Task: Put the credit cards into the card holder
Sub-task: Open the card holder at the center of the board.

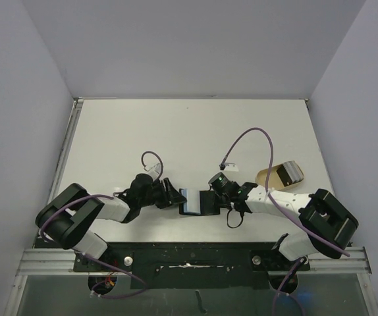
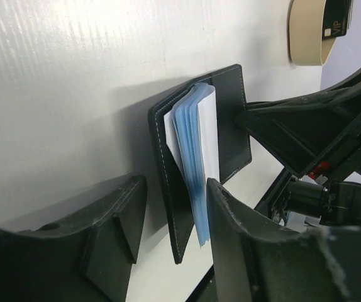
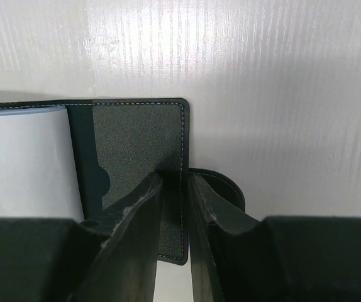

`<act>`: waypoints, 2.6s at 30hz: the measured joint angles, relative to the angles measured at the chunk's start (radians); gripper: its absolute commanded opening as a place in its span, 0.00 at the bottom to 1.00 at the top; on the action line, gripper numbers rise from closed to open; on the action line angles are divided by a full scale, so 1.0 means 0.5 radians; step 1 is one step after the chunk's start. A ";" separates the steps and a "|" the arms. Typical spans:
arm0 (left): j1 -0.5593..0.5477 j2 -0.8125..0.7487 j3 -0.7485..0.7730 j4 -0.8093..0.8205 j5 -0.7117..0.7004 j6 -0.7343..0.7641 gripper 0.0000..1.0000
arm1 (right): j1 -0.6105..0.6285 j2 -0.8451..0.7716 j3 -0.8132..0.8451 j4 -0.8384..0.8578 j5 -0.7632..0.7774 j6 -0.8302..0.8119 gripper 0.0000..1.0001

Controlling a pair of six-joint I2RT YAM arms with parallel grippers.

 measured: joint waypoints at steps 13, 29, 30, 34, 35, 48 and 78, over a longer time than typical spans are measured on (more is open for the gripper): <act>0.000 -0.011 -0.024 0.174 0.087 -0.130 0.00 | 0.037 -0.057 0.146 -0.196 -0.016 -0.033 0.33; 0.014 -0.663 -0.141 -0.320 -0.143 -0.157 0.00 | 0.253 0.000 0.357 0.109 -0.306 -0.165 0.59; 0.017 -0.681 -0.152 -0.336 -0.151 -0.163 0.00 | 0.262 0.016 0.357 0.130 -0.330 -0.172 0.60; 0.029 -0.746 -0.180 -0.396 -0.178 -0.190 0.00 | 0.268 0.048 0.356 0.230 -0.414 -0.195 0.64; 0.029 -0.753 -0.180 -0.401 -0.181 -0.192 0.00 | 0.269 0.055 0.356 0.256 -0.434 -0.196 0.65; 0.040 -0.756 -0.180 -0.424 -0.187 -0.224 0.00 | 0.277 0.137 0.333 0.378 -0.546 -0.202 0.66; 0.040 -0.696 -0.180 -0.391 -0.142 -0.235 0.00 | 0.288 0.222 0.317 0.187 -0.333 -0.167 0.58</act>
